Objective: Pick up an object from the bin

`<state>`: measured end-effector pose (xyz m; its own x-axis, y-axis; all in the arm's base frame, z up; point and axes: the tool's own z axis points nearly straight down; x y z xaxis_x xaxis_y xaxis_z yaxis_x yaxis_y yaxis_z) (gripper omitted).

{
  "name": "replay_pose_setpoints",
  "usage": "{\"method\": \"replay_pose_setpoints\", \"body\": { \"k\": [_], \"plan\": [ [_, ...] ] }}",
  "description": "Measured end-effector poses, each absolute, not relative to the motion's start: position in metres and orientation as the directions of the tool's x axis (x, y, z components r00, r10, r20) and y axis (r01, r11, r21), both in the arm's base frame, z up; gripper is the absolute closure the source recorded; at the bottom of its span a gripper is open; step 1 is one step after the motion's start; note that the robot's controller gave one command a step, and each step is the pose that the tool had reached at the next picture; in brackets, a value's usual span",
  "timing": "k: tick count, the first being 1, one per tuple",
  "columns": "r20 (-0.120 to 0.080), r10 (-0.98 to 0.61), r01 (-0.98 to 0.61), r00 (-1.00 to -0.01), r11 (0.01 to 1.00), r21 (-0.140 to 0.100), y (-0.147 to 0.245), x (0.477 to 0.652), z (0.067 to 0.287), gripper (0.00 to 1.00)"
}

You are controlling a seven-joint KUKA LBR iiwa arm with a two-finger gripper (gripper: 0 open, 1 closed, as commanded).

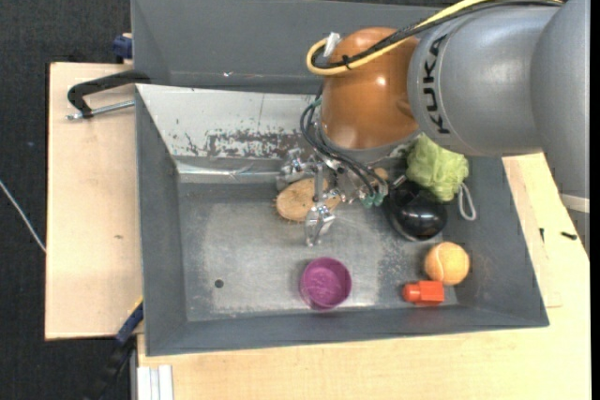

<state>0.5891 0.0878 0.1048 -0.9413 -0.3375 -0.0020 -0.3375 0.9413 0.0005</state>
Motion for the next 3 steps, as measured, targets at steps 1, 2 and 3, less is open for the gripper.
{"method": "replay_pose_setpoints", "body": {
  "k": [1,2,3],
  "plan": [
    [-0.001,-0.073,-0.073,-0.997,0.997,0.002,0.047,0.5997,0.0783,0.0],
    [-0.017,-0.242,-0.242,-0.97,0.97,-0.005,0.0395,0.6048,0.0754,1.0],
    [-0.016,-0.295,-0.295,-0.955,0.956,-0.006,0.0446,0.6047,0.0753,1.0]
  ]
}}
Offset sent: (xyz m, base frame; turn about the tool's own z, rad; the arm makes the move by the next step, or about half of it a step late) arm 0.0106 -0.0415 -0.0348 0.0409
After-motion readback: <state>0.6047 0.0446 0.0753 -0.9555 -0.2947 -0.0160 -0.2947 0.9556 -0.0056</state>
